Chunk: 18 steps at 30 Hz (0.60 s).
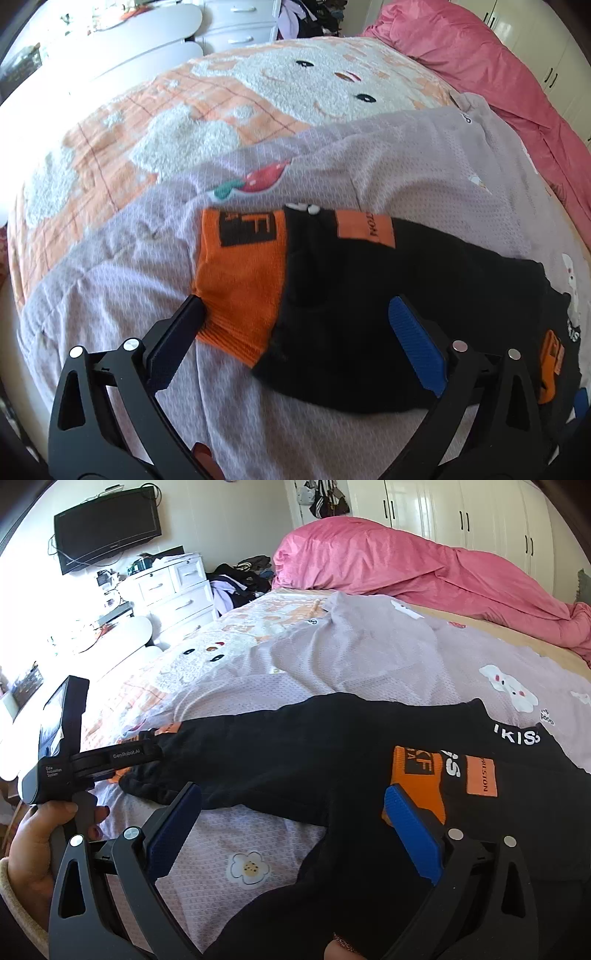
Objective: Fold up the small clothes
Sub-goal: 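Move the left gripper to the other sleeve's orange cuff, then grasp the orange cuff with the left gripper and lift it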
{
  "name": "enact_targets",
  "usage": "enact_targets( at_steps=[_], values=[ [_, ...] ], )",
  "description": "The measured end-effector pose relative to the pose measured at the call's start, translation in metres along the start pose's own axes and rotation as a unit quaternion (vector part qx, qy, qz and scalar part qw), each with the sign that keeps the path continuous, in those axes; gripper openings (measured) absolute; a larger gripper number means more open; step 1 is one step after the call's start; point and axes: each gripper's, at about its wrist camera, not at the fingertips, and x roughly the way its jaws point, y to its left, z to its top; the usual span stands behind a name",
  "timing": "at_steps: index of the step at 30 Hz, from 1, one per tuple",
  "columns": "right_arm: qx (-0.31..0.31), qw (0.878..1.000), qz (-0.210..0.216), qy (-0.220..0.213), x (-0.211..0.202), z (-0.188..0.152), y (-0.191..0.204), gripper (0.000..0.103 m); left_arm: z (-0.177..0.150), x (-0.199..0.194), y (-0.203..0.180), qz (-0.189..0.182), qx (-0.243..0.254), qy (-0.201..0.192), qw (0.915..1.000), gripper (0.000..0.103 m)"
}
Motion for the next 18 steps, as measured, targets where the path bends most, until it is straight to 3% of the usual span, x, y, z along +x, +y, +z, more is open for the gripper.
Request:
enact_targets(
  at_steps=[1, 2, 5, 8, 10, 14, 18],
  values=[
    [0.003, 1.000, -0.001, 0.000, 0.001, 0.000, -0.002, 0.099, 0.001, -0.001, -0.002, 0.007, 0.004, -0.008, 0.9999, 0.083],
    [0.009, 1.000, -0.001, 0.001, 0.001, 0.000, -0.005, 0.099, 0.002, -0.001, -0.003, 0.013, 0.007, -0.012, 0.9998, 0.065],
    [0.022, 1.000, -0.002, 0.003, 0.001, -0.002, -0.012, 0.099, 0.004, 0.000, 0.000, 0.015, 0.000, -0.010, 0.9998, 0.039],
    [0.035, 0.999, -0.007, 0.005, -0.001, -0.004, -0.020, 0.099, 0.006, -0.008, 0.010, -0.022, -0.021, -0.023, 0.9993, 0.012],
    [0.043, 0.999, -0.008, 0.008, -0.002, -0.007, -0.025, 0.099, 0.007, -0.015, 0.013, -0.048, -0.027, -0.031, 0.9980, 0.000],
    [0.052, 0.998, -0.014, 0.014, -0.008, -0.014, -0.037, 0.099, 0.007, -0.042, 0.014, -0.119, -0.041, -0.068, 0.9897, 0.000],
    [0.062, 0.998, -0.026, 0.014, -0.017, -0.021, -0.052, 0.099, 0.006, -0.057, 0.009, -0.159, -0.048, -0.084, 0.9824, 0.000]
  ],
)
